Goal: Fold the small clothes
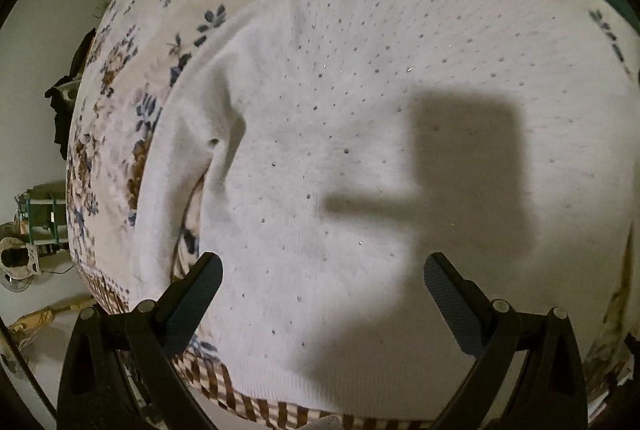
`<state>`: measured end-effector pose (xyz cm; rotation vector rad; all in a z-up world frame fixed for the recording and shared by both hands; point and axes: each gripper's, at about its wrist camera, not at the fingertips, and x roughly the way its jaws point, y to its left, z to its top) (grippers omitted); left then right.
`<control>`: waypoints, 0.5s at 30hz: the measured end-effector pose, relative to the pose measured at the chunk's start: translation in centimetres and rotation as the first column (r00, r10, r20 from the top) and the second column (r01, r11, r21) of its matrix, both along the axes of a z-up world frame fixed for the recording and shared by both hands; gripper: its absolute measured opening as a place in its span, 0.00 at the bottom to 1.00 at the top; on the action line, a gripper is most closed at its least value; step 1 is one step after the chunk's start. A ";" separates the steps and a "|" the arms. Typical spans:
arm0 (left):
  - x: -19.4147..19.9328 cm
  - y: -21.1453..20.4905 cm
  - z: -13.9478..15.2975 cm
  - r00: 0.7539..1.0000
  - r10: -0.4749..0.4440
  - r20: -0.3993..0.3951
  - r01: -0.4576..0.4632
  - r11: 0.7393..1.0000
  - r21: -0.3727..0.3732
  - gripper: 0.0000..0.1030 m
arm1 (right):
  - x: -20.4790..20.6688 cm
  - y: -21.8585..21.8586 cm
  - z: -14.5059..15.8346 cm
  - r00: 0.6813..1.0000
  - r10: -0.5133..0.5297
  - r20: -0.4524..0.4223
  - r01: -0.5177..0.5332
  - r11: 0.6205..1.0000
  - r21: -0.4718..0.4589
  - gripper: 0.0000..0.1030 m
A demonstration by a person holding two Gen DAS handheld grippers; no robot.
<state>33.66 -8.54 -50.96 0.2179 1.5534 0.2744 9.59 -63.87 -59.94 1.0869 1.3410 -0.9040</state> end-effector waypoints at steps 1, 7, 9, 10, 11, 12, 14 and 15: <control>0.5 0.5 -0.4 1.000 -0.002 -0.002 0.002 1.000 -0.001 1.00 | 0.0 0.2 0.1 1.000 -0.008 0.017 0.009 1.000 -0.016 0.49; 1.6 2.3 -0.8 1.000 -0.017 0.017 0.017 1.000 -0.025 1.00 | 1.8 2.6 3.6 0.998 0.024 0.060 -0.015 0.991 -0.133 0.09; 2.1 3.5 -0.4 0.999 -0.012 0.043 0.013 0.999 -0.029 1.00 | 3.1 3.8 6.6 0.994 0.056 0.096 -0.037 0.982 -0.186 0.08; 2.2 4.1 -0.2 0.998 -0.005 0.056 0.007 0.999 -0.034 1.00 | 3.9 4.6 8.3 0.990 0.078 0.117 -0.052 0.976 -0.213 0.08; 2.5 4.8 0.0 0.998 0.003 0.066 0.000 0.999 -0.041 1.00 | 5.1 5.5 10.4 0.984 0.112 0.141 -0.075 0.967 -0.245 0.08; 2.6 5.5 0.1 0.997 0.010 0.072 -0.007 0.999 -0.045 1.00 | 6.5 6.6 12.4 0.976 0.152 0.155 -0.104 0.954 -0.281 0.08; 2.9 7.2 0.3 0.995 0.029 0.093 -0.024 0.998 -0.058 1.00 | 10.7 9.6 17.0 0.946 0.270 0.181 -0.193 0.915 -0.355 0.08; 3.1 7.8 0.4 0.994 0.035 0.103 -0.029 0.998 -0.061 1.00 | 12.8 11.4 18.8 0.925 0.335 0.178 -0.247 0.888 -0.388 0.08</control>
